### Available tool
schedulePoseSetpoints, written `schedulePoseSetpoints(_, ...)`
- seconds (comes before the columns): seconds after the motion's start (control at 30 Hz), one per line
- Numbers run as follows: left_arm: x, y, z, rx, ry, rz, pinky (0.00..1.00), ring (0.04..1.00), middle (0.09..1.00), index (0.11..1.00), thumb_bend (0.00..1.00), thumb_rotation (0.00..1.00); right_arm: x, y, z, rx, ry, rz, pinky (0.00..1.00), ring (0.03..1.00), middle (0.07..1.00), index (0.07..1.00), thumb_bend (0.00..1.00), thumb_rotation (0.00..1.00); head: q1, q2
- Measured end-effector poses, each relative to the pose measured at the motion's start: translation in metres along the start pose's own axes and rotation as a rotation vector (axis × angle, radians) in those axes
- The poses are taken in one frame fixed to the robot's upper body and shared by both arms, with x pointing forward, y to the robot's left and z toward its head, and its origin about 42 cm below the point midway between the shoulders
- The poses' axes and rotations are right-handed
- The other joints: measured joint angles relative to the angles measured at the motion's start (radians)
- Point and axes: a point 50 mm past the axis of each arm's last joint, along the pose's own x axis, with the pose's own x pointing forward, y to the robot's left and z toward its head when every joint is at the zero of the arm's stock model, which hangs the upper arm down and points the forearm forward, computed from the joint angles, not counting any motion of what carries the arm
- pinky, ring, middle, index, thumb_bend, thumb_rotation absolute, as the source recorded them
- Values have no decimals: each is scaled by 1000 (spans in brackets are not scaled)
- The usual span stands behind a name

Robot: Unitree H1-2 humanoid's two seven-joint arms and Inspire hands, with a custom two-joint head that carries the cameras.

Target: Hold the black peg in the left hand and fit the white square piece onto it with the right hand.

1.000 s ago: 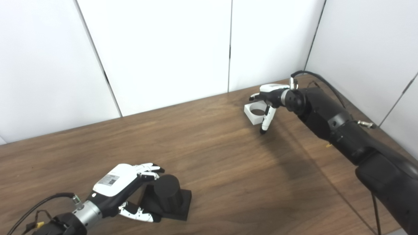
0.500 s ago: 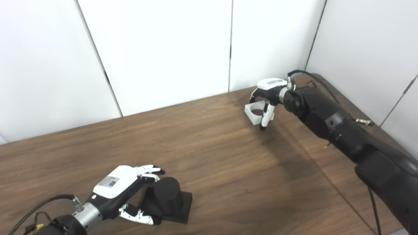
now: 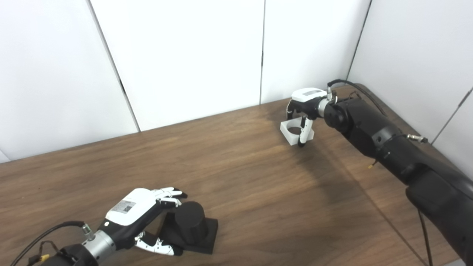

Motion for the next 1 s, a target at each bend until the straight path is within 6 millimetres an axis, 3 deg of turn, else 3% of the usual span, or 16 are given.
schedulePoseSetpoints(0.63, 0, 0, 0, -2, 3, 1, 837, 901, 866, 490, 524, 61, -10, 7, -2, -19, -61, -112, 806, 837, 780, 480, 522, 133, 31, 17)
schedulePoseSetpoints(1.0, -1, 0, -2, -5, 10, 2, 843, 903, 868, 490, 524, 61, -32, 14, 21, 2, -154, -190, 839, 854, 798, 481, 520, 135, 51, 26)
